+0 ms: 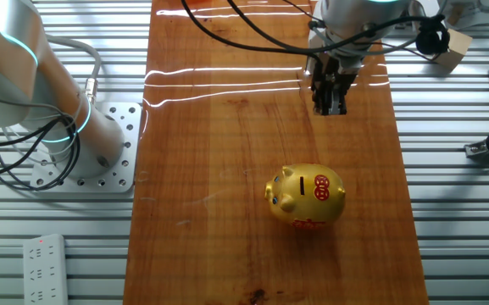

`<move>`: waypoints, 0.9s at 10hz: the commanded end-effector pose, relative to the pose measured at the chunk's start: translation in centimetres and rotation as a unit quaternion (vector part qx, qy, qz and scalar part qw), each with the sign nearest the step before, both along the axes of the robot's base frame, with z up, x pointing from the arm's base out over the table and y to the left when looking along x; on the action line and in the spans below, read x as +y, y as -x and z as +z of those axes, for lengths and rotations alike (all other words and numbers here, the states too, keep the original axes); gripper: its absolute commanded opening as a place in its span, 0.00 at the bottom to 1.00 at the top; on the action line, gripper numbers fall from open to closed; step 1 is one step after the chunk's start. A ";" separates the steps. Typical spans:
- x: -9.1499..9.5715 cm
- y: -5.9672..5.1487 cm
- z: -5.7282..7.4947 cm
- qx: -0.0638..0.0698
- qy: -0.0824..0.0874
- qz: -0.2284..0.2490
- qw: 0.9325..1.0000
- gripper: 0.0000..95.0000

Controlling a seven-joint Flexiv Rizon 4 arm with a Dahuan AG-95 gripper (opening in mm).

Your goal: Take the roll of paper down from the shelf

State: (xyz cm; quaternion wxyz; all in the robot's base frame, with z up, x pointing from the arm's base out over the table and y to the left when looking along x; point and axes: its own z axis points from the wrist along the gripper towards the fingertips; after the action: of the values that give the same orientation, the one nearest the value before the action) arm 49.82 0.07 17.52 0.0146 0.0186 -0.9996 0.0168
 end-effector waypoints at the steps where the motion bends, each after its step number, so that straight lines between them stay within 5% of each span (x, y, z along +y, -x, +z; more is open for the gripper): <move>1: 0.0 0.0 0.0 0.000 0.000 -0.001 1.000 0.00; 9: 0.0 0.1 0.2 -0.001 -0.001 -0.001 1.000 0.00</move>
State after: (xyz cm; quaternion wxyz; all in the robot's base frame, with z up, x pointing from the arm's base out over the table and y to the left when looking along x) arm 49.70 0.03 17.74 0.0143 0.0177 -0.9996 0.0162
